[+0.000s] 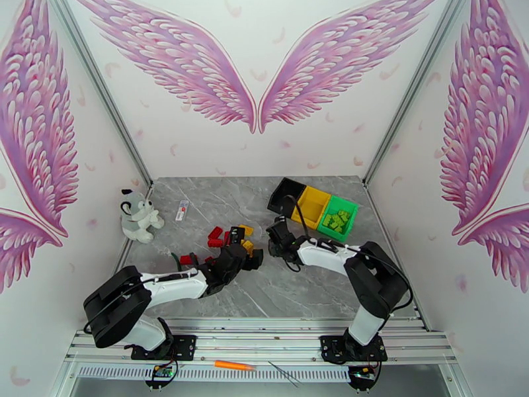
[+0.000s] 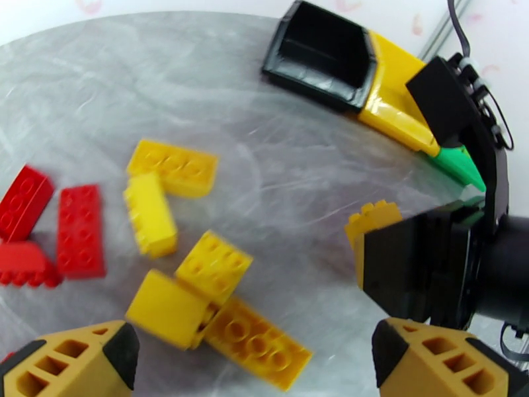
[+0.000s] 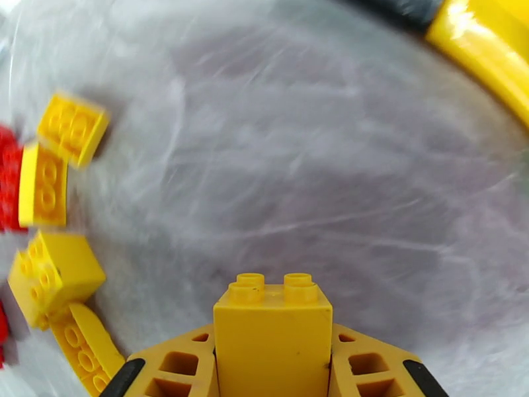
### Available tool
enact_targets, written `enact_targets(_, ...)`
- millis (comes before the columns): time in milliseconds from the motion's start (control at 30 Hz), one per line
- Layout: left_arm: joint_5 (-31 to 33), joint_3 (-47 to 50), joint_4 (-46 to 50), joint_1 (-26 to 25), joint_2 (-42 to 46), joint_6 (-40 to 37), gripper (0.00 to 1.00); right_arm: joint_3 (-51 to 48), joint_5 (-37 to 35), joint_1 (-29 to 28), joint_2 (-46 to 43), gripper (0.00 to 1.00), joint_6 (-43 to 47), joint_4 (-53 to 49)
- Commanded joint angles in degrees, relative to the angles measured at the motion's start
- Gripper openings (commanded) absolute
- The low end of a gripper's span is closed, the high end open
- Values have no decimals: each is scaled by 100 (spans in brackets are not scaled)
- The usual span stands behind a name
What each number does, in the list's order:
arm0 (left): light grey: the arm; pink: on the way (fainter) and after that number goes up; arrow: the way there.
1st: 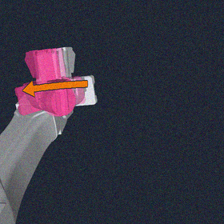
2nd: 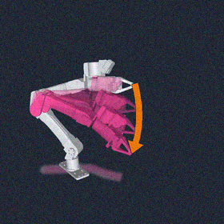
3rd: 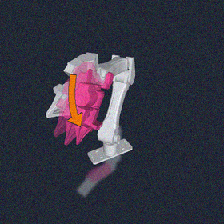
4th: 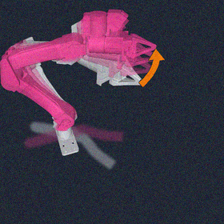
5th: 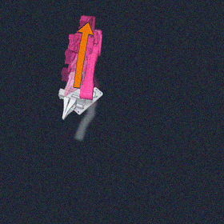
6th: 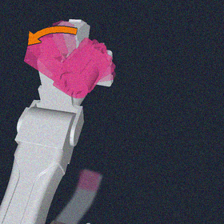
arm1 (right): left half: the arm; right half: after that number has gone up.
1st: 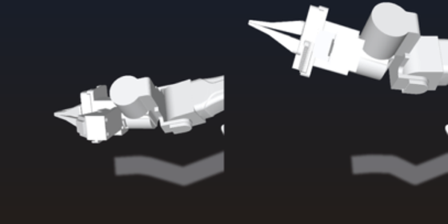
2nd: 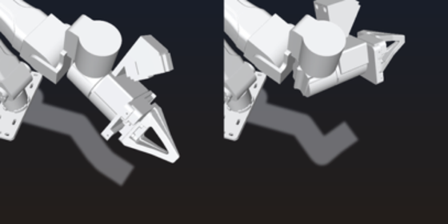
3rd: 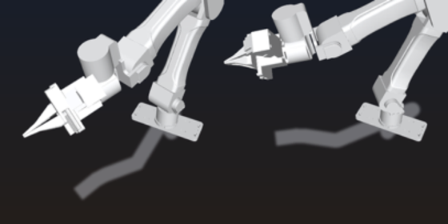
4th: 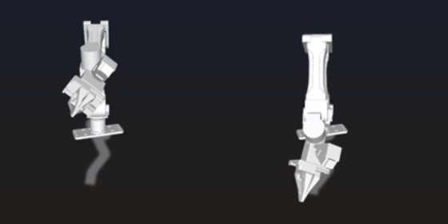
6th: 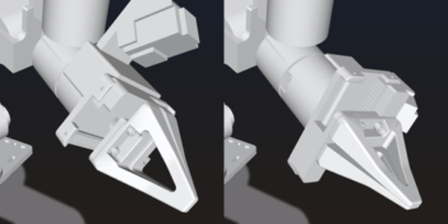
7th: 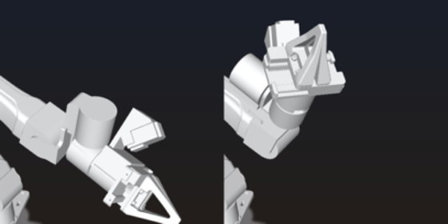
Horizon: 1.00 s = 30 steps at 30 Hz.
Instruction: Sort the legos into containers by color
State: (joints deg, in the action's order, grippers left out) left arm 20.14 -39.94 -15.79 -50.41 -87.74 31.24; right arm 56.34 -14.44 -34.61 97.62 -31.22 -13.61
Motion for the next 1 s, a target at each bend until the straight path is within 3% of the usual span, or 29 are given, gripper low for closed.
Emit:
enact_targets(0,-461,-612,-174,77,-312,-357,99,86,139,447,-347,32,135,54)
enact_targets(267,-1093,-2450,181,215,-1451,-880,99,727,180,1856,-221,29,90,16)
enact_targets(433,-1386,-3584,393,284,-2137,-1125,99,1529,299,2336,461,30,90,-170)
enact_targets(567,-1571,-4178,595,373,-2468,-1156,99,2147,408,2520,980,38,131,-442)
enact_targets(733,-1505,-4144,606,400,-2356,-1191,99,2464,481,2552,1060,59,243,-569)
enact_targets(967,-1115,-3353,287,416,-1844,-1039,99,2104,896,2394,614,68,345,-253)
